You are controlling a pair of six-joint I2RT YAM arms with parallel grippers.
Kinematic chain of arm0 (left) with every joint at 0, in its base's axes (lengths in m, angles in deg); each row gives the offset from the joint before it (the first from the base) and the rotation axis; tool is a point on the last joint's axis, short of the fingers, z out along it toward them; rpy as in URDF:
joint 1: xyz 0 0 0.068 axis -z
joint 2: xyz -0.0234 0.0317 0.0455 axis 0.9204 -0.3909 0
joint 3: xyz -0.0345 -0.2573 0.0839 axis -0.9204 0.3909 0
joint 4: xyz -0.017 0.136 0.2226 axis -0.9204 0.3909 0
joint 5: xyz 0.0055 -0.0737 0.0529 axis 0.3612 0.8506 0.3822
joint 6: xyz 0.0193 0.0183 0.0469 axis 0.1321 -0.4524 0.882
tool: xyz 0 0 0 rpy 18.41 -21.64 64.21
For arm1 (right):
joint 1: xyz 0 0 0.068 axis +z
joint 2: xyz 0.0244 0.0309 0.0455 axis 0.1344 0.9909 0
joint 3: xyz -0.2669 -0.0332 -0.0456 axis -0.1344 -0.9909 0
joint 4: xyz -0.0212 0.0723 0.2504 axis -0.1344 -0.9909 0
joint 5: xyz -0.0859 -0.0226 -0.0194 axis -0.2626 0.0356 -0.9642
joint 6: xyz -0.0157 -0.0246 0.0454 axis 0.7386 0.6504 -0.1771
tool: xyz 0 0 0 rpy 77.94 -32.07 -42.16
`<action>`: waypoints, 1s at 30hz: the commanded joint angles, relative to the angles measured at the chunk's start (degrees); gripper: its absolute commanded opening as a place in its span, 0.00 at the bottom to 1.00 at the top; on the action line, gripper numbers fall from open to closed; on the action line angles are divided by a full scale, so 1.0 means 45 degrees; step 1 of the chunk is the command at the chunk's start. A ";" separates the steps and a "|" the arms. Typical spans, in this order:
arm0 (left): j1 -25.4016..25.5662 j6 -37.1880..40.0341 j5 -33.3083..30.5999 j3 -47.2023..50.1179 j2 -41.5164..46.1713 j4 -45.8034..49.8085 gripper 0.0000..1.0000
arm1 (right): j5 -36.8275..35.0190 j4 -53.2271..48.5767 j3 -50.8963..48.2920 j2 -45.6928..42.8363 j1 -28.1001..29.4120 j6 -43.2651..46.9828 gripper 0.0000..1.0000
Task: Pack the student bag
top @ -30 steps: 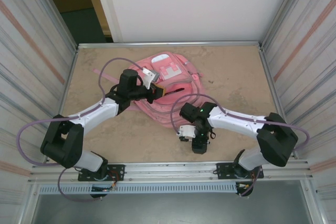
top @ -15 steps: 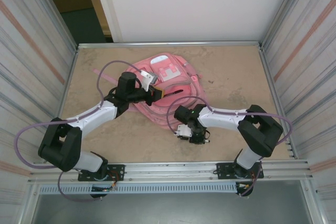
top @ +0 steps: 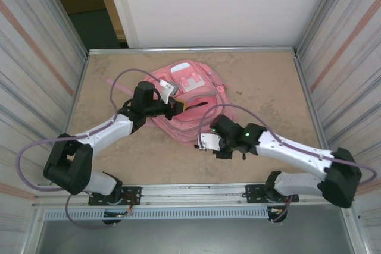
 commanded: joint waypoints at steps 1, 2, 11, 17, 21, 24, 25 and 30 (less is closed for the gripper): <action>-0.0108 -0.0445 0.0765 -0.0571 0.0375 0.0130 0.00 | -0.0540 0.1840 0.0027 -0.0624 -0.0257 0.2561 0.08; -0.0096 -0.0486 0.0737 -0.0680 0.0399 0.0357 0.00 | -0.0946 0.2247 0.0178 -0.0640 -0.0425 0.3013 0.07; -0.0093 -0.1621 0.1369 -0.1012 0.0182 0.0291 0.00 | -0.1102 0.4188 0.2016 0.1870 -0.1710 0.7108 0.06; -0.0086 -0.2328 0.1412 -0.0521 0.0305 -0.0520 0.00 | -0.1653 0.6529 0.2151 0.3979 -0.1945 0.8865 0.13; -0.0087 -0.2290 0.1371 -0.0335 0.0465 -0.0486 0.00 | -0.1644 0.7608 0.1626 0.4176 -0.2279 0.8555 0.34; -0.0086 -0.2252 0.1376 -0.0296 0.0586 -0.0227 0.00 | -0.0883 0.7589 0.1263 0.3577 -0.2368 0.7699 0.51; -0.0086 -0.2215 0.1333 -0.0196 0.0630 -0.0243 0.00 | -0.0712 0.7592 0.1072 0.3271 -0.2390 0.7361 0.53; -0.0086 -0.2019 0.1157 -0.0057 0.0671 -0.0077 0.00 | 0.0467 0.7890 0.0194 0.1289 -0.2612 0.4876 0.57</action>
